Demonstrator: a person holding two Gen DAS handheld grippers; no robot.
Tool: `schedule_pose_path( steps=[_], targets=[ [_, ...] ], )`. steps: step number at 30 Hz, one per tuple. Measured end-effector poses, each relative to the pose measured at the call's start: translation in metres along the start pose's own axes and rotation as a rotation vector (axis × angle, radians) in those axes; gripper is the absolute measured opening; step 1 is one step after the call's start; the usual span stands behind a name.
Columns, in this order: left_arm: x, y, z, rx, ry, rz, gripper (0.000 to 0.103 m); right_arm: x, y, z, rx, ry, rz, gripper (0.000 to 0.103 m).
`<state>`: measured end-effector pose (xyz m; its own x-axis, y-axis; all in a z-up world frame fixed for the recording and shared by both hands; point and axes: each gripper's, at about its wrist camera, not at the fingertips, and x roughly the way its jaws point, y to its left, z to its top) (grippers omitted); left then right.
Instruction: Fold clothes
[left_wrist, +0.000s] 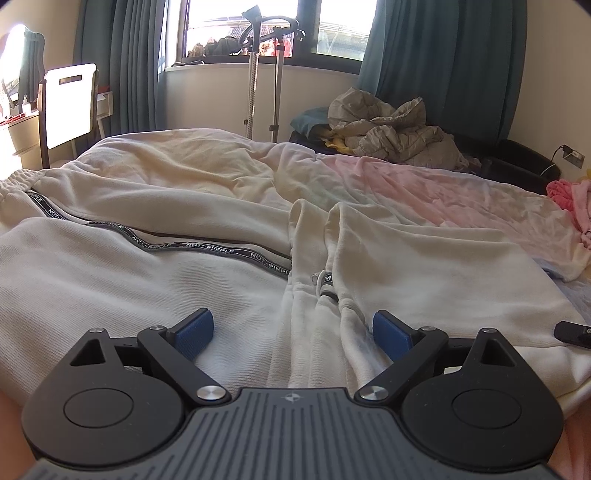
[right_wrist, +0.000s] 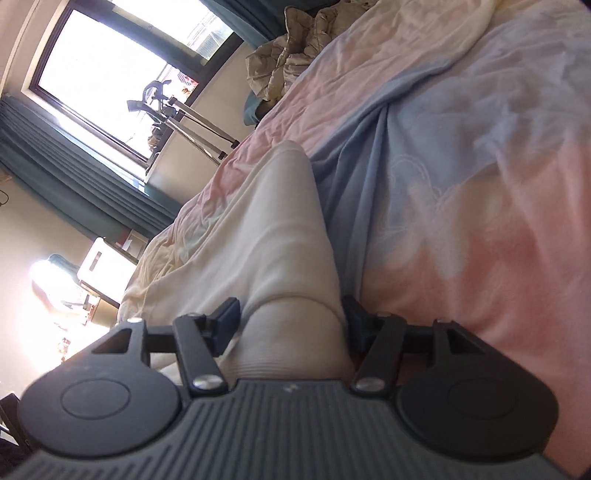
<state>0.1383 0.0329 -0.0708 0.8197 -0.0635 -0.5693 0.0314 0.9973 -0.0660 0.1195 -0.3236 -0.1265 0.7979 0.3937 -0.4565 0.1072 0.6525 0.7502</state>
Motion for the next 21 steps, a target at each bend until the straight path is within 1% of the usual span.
schedule_pose_path(
  steps=[2, 6, 7, 8, 10, 13, 15, 16, 18, 19, 21],
  targets=[
    [0.000, 0.001, 0.000, -0.006, 0.002, 0.000, 0.095, -0.003, 0.008, 0.003, -0.005, -0.014, 0.029, 0.060],
    [0.001, 0.002, 0.000, -0.021, 0.005, 0.000, 0.095, -0.020, 0.039, 0.007, -0.122, -0.108, 0.133, 0.059],
    [0.001, 0.003, 0.000, -0.024, 0.006, -0.001, 0.095, -0.023, 0.044, 0.007, -0.127, -0.128, 0.170, 0.059],
    [0.002, 0.003, 0.000, -0.026, 0.007, -0.002, 0.095, -0.025, 0.046, 0.007, -0.122, -0.137, 0.184, 0.059],
    [0.002, 0.003, 0.001, -0.028, 0.007, -0.002, 0.095, -0.023, 0.044, 0.008, -0.094, -0.134, 0.165, 0.060],
    [0.001, 0.001, 0.000, -0.019, 0.004, 0.001, 0.095, -0.009, 0.022, 0.005, -0.006, -0.064, 0.064, 0.060],
    [0.000, 0.001, 0.001, -0.018, 0.001, 0.003, 0.095, 0.001, 0.004, -0.003, 0.026, -0.036, 0.027, 0.058],
    [0.000, 0.001, 0.001, -0.019, 0.001, 0.004, 0.095, 0.004, 0.001, -0.006, 0.023, -0.035, 0.023, 0.058],
    [0.000, 0.001, 0.001, -0.022, 0.002, 0.005, 0.095, 0.005, 0.009, -0.007, -0.006, -0.040, 0.029, 0.062],
    [0.000, 0.001, 0.001, -0.023, 0.003, 0.006, 0.095, 0.004, 0.014, -0.007, -0.019, -0.052, 0.039, 0.062],
    [0.000, 0.001, 0.001, -0.024, 0.004, 0.008, 0.095, -0.003, 0.024, -0.004, -0.042, -0.095, 0.107, 0.062]
  ],
)
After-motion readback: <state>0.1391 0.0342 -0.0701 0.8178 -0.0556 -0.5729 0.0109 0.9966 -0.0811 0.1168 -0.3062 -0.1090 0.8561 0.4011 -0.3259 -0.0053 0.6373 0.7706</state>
